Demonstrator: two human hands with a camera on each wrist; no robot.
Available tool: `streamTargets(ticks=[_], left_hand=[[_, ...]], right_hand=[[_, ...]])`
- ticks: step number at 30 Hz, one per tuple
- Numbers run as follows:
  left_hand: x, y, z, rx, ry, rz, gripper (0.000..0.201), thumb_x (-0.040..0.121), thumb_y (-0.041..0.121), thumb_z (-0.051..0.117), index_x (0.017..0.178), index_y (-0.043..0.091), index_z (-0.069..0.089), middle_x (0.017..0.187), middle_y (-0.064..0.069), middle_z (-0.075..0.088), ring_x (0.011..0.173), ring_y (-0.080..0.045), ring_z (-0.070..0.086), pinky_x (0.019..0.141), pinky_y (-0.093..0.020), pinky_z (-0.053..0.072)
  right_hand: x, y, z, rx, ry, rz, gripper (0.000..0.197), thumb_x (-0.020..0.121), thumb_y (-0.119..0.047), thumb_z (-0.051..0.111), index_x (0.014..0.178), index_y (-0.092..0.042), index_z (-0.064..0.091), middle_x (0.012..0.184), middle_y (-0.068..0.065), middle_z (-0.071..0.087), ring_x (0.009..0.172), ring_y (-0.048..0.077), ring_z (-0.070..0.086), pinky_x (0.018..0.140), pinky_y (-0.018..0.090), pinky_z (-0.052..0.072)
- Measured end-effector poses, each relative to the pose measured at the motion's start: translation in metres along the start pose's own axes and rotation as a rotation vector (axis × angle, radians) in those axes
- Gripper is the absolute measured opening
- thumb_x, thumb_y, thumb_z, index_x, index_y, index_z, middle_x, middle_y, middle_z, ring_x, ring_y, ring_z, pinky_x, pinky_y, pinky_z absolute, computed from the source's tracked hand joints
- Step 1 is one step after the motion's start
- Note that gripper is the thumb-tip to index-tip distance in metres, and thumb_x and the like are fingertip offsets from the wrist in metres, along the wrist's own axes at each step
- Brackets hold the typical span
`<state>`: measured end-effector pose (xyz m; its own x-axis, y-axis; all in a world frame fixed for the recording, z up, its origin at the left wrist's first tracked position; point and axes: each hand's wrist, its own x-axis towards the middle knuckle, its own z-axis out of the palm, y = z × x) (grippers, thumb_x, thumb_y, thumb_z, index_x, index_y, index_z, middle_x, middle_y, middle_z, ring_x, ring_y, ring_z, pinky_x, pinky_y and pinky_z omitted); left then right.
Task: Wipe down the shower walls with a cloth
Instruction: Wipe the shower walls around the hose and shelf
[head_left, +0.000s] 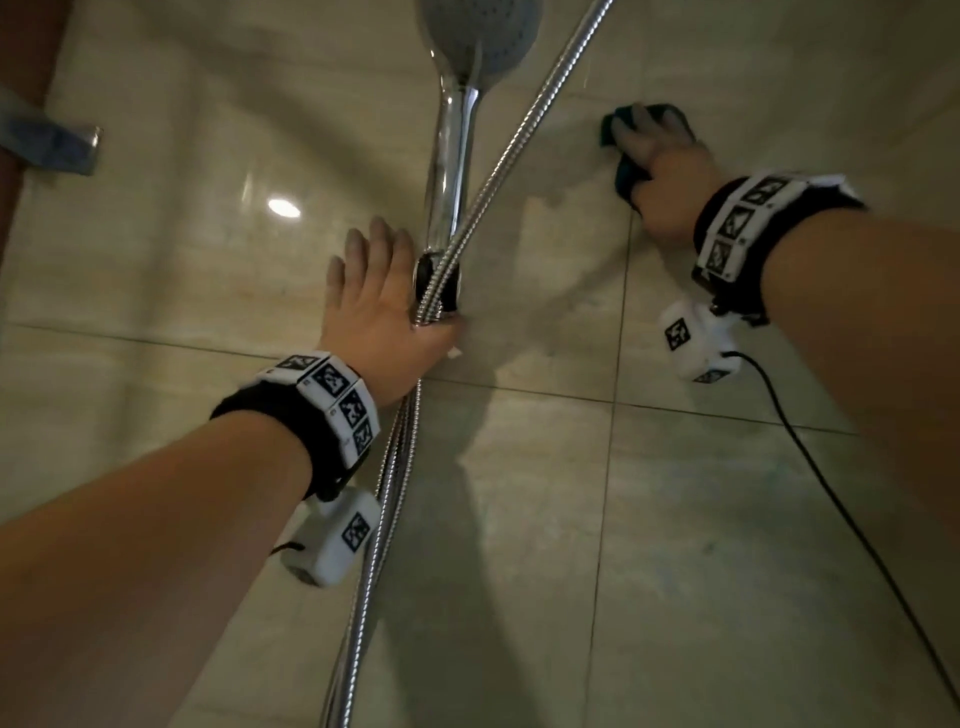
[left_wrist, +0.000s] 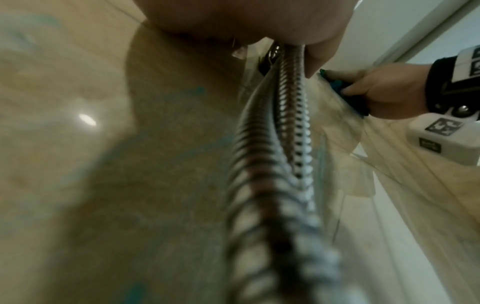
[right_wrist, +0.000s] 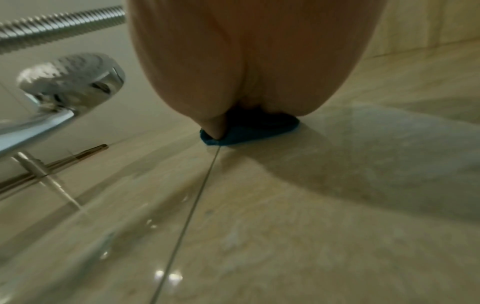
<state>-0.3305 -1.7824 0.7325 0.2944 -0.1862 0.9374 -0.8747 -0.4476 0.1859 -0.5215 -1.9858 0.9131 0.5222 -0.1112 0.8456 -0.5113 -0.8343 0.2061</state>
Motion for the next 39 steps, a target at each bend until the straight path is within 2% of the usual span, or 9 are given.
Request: streamTargets(ticks=[4,9,14,19,24,31,35,37,39], left_hand=[[-0.002,-0.001,0.005,0.034,0.027,0.02,0.103,0.088,0.064,0.047,0.166,0.017,-0.001,0.174,-0.007,-0.012,0.159,-0.027,-0.016,0.128,-0.047,-0.011],[0.0,-0.002,0.005,0.06,-0.019,0.017,0.108,0.087,0.074,0.042,0.166,0.021,-0.009,0.173,-0.004,-0.019,0.158,-0.025,-0.021,0.127,-0.046,-0.013],[0.0,0.0,0.002,0.09,-0.075,0.003,0.111,0.076,0.08,0.024,0.167,0.023,-0.004,0.173,-0.006,-0.02,0.159,-0.029,-0.019,0.127,-0.047,-0.013],[0.006,0.003,-0.008,0.15,-0.151,-0.025,0.099,0.097,0.07,0.043,0.167,0.019,-0.006,0.171,-0.008,-0.024,0.158,-0.032,-0.02,0.128,-0.05,-0.01],[0.003,0.011,-0.011,0.141,-0.161,-0.056,0.098,0.1,0.063,0.047,0.166,0.018,-0.008,0.172,-0.007,-0.023,0.158,-0.029,-0.02,0.128,-0.045,-0.012],[0.005,0.009,-0.012,0.158,-0.217,-0.068,0.105,0.097,0.07,0.046,0.164,0.021,-0.017,0.169,-0.004,-0.031,0.157,-0.027,-0.024,0.127,-0.044,-0.014],[0.006,0.007,-0.012,0.167,-0.229,-0.074,0.107,0.095,0.074,0.045,0.164,0.024,-0.019,0.168,-0.001,-0.033,0.156,-0.024,-0.027,0.126,-0.042,-0.016],[0.006,0.007,-0.011,0.158,-0.225,-0.076,0.106,0.095,0.074,0.046,0.165,0.024,-0.016,0.169,-0.001,-0.032,0.156,-0.024,-0.027,0.126,-0.042,-0.017],[0.005,0.008,-0.011,0.154,-0.217,-0.074,0.106,0.095,0.073,0.047,0.165,0.023,-0.016,0.169,-0.002,-0.031,0.156,-0.025,-0.027,0.126,-0.042,-0.016]], right_hand=[[-0.01,-0.002,0.006,0.014,-0.004,-0.024,0.077,0.101,0.002,0.046,0.165,-0.021,0.009,0.172,0.004,-0.002,0.158,0.031,-0.002,0.127,0.046,0.011],[-0.037,-0.022,0.026,-0.055,-0.024,-0.021,0.077,0.103,-0.005,0.05,0.165,-0.022,0.008,0.172,0.003,-0.004,0.158,0.031,-0.002,0.126,0.049,0.013],[-0.051,-0.038,0.021,-0.068,-0.108,0.002,0.086,0.102,-0.019,0.059,0.164,-0.025,0.0,0.172,0.001,-0.011,0.158,0.03,-0.006,0.126,0.049,0.013],[-0.053,-0.039,0.019,0.012,-0.13,0.001,0.08,0.103,-0.009,0.051,0.164,-0.027,0.004,0.172,-0.003,-0.009,0.158,0.026,-0.006,0.127,0.049,0.009],[-0.064,-0.046,0.054,0.049,-0.063,-0.022,0.089,0.098,-0.004,0.054,0.164,-0.032,0.001,0.171,-0.009,-0.013,0.158,0.021,-0.011,0.127,0.045,0.001],[-0.136,-0.064,0.102,0.1,0.112,-0.337,0.069,0.103,-0.014,0.045,0.163,-0.032,0.017,0.171,-0.011,0.005,0.158,0.017,-0.002,0.127,0.042,-0.003],[-0.117,-0.049,0.105,-0.038,0.09,-0.483,0.067,0.1,-0.019,0.056,0.16,-0.027,0.03,0.169,-0.003,0.023,0.156,0.027,0.018,0.122,0.049,0.02],[-0.086,-0.043,0.085,-0.106,0.039,-0.373,0.069,0.101,-0.019,0.057,0.162,-0.024,0.026,0.17,0.003,0.019,0.155,0.032,0.018,0.119,0.052,0.025],[-0.056,-0.036,0.056,-0.099,0.015,-0.206,0.072,0.104,-0.018,0.052,0.164,-0.025,0.013,0.172,0.002,0.005,0.158,0.029,0.007,0.123,0.049,0.018]])
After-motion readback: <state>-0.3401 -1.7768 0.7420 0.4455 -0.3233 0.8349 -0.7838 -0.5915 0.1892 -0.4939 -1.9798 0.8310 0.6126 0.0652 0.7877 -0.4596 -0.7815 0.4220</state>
